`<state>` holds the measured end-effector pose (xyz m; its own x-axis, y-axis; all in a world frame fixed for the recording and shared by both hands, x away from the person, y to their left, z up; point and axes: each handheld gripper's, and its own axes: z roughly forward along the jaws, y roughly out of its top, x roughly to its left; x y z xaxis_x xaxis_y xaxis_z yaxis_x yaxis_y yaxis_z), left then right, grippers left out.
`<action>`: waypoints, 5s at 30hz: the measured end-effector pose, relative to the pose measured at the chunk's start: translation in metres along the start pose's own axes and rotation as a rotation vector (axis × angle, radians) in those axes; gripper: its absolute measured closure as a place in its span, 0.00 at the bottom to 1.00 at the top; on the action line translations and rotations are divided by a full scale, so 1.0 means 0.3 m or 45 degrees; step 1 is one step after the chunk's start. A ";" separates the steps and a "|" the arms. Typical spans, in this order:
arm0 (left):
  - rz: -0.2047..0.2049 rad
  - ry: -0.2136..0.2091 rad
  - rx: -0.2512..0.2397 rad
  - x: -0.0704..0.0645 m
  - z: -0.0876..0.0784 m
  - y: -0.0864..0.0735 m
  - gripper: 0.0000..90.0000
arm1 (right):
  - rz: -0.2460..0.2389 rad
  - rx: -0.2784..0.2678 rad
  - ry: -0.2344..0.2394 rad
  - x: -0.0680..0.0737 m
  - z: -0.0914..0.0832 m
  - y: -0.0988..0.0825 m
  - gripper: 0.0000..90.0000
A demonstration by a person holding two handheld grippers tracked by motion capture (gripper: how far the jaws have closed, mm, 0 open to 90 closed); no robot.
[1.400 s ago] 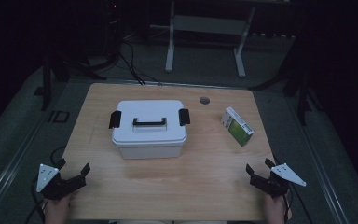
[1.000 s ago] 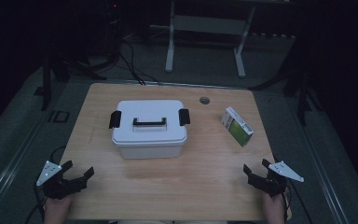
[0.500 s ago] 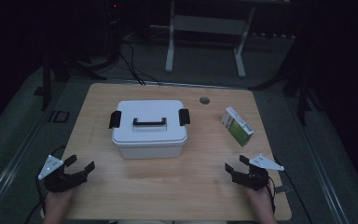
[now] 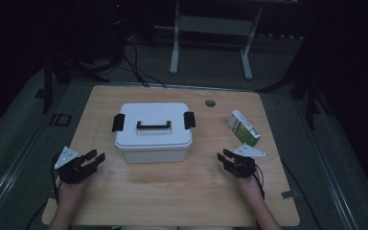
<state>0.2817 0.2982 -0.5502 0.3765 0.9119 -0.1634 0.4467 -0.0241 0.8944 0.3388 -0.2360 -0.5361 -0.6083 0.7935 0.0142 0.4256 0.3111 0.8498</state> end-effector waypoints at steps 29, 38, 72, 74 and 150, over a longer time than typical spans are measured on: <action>0.091 -0.137 0.078 -0.059 0.232 0.129 0.99 | -0.011 -0.037 0.183 0.150 0.276 0.192 1.00; 0.088 -0.174 0.095 -0.071 0.226 0.129 1.00 | -0.017 -0.034 0.155 0.160 0.268 0.192 1.00; 0.114 -0.307 0.120 -0.191 0.210 0.098 1.00 | 0.022 -0.025 0.140 0.135 0.106 0.098 1.00; 0.115 -0.315 0.118 -0.197 0.210 0.097 1.00 | 0.020 -0.027 0.138 0.134 0.102 0.095 1.00; 0.159 -0.437 0.351 -0.203 0.112 -0.006 0.31 | 0.027 -0.053 0.088 0.007 -0.122 -0.091 0.15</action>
<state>0.2852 0.2289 -0.5557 0.6676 0.7078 -0.2312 0.5625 -0.2760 0.7793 0.3015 -0.2619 -0.5401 -0.6449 0.7613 0.0677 0.4114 0.2711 0.8702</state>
